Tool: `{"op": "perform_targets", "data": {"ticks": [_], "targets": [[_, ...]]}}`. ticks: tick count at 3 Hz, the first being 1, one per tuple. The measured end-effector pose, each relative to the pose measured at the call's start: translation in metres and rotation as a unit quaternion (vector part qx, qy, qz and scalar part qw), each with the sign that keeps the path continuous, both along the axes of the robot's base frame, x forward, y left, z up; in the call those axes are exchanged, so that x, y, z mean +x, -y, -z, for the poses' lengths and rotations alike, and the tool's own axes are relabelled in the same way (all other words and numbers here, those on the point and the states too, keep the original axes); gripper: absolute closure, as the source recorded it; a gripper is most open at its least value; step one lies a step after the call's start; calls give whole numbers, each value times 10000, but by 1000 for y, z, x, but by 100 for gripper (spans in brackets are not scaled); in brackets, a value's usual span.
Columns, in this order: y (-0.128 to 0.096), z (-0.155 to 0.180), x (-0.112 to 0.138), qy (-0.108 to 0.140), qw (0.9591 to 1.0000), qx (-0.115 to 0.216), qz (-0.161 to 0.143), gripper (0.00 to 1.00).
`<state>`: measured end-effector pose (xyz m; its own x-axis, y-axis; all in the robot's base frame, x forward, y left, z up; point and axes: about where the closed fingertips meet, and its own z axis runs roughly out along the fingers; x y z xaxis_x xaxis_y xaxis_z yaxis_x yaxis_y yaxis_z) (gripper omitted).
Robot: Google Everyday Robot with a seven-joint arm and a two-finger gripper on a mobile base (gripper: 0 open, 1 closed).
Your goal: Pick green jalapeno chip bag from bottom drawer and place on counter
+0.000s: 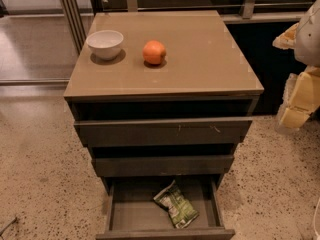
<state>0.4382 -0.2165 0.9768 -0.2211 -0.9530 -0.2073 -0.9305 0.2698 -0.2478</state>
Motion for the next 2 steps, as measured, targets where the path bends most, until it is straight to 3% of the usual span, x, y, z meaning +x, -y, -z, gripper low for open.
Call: {"op": "perform_targets", "data": {"ticks": [1, 2], "targets": [[0, 0, 0, 0, 10000, 0, 0, 0], [0, 0, 0, 0, 10000, 0, 0, 18]]}}
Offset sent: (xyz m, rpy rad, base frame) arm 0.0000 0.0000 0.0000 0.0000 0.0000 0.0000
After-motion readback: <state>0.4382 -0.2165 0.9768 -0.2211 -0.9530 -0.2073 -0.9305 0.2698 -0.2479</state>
